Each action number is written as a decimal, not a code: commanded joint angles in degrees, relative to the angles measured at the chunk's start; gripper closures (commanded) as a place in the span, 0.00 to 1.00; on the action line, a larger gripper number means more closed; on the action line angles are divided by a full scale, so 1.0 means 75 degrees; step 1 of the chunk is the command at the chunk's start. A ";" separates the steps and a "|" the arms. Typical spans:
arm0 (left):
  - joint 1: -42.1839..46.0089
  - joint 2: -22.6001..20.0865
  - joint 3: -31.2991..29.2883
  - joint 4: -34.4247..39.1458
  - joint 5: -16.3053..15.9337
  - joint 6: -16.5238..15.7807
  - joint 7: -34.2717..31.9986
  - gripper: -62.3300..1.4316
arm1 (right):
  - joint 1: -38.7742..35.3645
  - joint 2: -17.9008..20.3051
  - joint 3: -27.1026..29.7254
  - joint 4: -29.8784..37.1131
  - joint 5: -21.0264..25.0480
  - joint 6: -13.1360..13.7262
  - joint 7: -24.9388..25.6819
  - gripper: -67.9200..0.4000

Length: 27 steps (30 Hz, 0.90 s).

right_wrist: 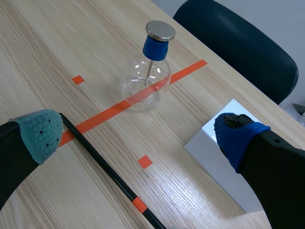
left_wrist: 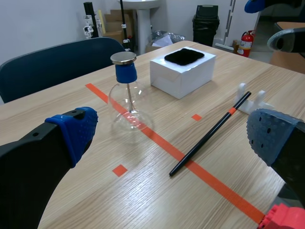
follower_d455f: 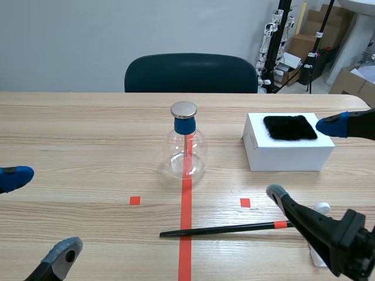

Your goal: Do the electroscope experiment. return to the home posture

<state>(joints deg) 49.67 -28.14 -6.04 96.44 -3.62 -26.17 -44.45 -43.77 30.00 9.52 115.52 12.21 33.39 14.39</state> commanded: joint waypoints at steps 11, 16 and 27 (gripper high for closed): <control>0.0548 0.0373 -0.0184 0.0472 -0.0093 0.0166 0.0562 0.00 | -0.0178 -0.0146 0.0385 0.0402 0.0184 0.0300 0.0012 0.01; 0.0504 0.0965 -0.0571 0.0472 0.0006 0.0160 0.0452 0.00 | -0.0178 -0.0146 0.0431 0.0428 0.0201 0.0303 0.0012 0.01; -0.0154 0.0527 -0.0653 0.0472 -0.0009 0.0134 0.0548 0.00 | -0.1017 -0.0128 0.0921 0.0493 0.0638 0.0303 0.0015 0.01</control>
<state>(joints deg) 48.86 -23.64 -10.81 99.72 -2.96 -25.12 -39.62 -50.41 28.60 15.90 118.08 16.14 35.68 13.63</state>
